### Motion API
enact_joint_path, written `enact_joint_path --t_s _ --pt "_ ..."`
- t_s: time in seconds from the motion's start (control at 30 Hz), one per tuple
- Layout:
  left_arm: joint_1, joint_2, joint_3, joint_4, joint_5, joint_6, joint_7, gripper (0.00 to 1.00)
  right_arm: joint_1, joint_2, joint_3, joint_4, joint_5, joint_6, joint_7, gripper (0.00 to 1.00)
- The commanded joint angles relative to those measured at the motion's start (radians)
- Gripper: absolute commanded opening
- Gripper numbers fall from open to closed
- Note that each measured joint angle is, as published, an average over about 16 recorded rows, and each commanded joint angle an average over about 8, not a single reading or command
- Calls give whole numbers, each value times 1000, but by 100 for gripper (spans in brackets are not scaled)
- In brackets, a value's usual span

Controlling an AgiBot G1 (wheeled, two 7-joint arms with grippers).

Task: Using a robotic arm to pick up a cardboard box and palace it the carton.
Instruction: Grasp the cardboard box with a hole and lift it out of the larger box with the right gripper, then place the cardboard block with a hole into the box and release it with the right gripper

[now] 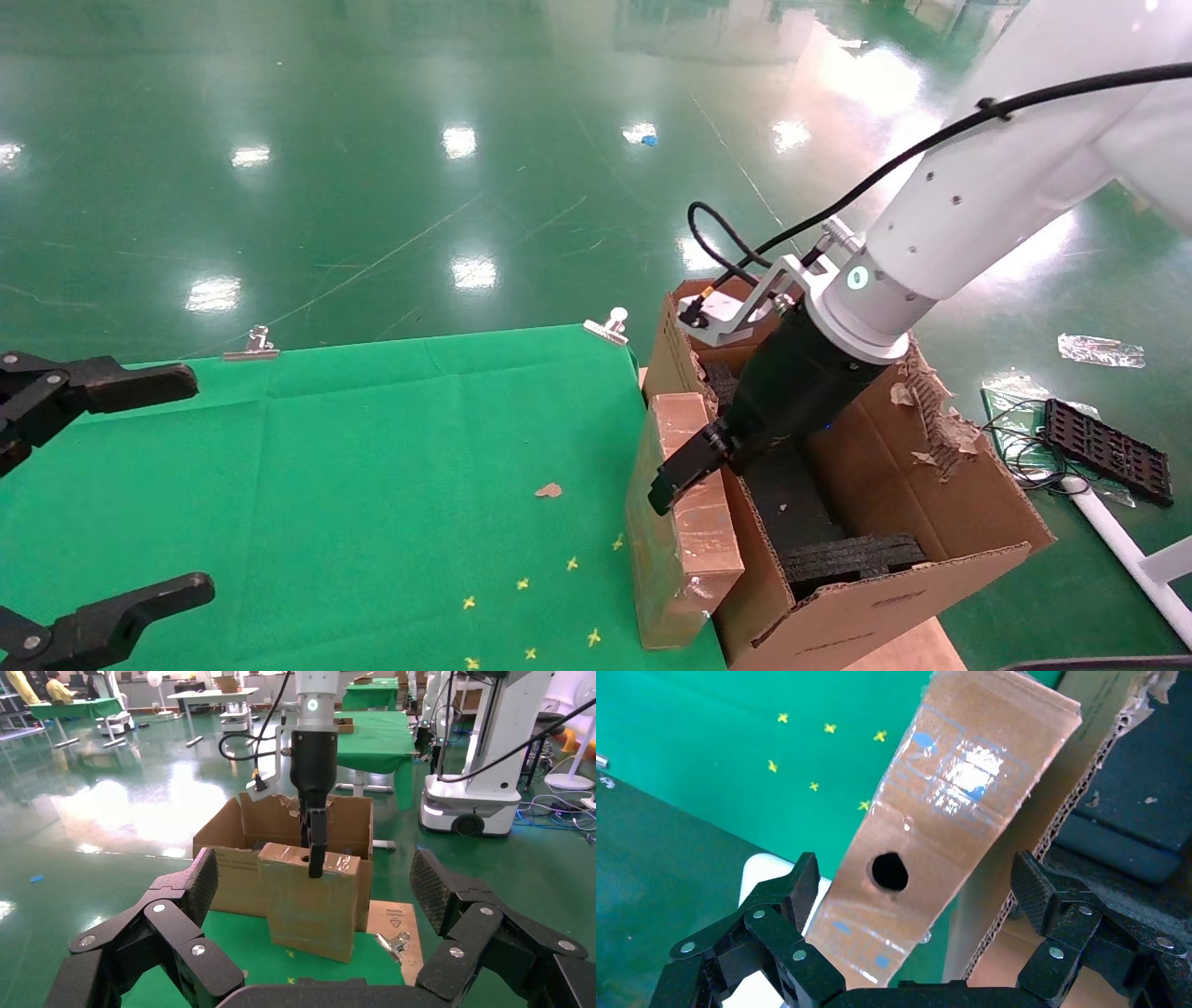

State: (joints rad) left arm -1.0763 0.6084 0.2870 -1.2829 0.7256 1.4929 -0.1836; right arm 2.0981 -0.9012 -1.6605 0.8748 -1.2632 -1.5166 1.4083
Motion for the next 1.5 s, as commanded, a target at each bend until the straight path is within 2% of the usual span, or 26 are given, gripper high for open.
enact_joint_path --t_s 0.03,0.13,0.2,0.27,0.43,0.5,0.6,0.7,0.97,1.17,1.5 --pt "0 0 0 0 0 0 0 100 -13 -12 -3 -20 1 4 -6 50" --pt "0 0 0 0 0 0 0 97 -19 -25 -8 -31 -4 2 -12 14" --pt "0 0 0 0 0 0 0 87 -21 -31 -10 -34 -8 0 -15 2" --pt "0 0 1 0 0 0 0 72 -20 -34 -13 -34 -10 -3 -17 0" --pt "0 0 1 0 -1 0 0 25 -21 -38 -20 -26 -18 -10 -16 0" --pt "0 0 1 0 -1 0 1 13 -21 -39 -24 -20 -22 -13 -14 0" --pt "0 -1 1 0 -1 -1 1 4 -22 -40 -30 -7 -27 -18 -8 0" --pt "0 -1 1 0 -1 -1 1 0 -22 -38 -35 9 -29 -21 -3 0" --pt "0 -1 2 0 -1 -1 1 0 -11 -35 -42 53 -45 -14 -3 0" --pt "-1 -1 2 0 -2 -1 1 0 32 -20 -30 104 -62 5 -19 0" --pt "-1 -1 3 0 -2 -1 2 0 183 115 73 184 -63 111 -149 0"
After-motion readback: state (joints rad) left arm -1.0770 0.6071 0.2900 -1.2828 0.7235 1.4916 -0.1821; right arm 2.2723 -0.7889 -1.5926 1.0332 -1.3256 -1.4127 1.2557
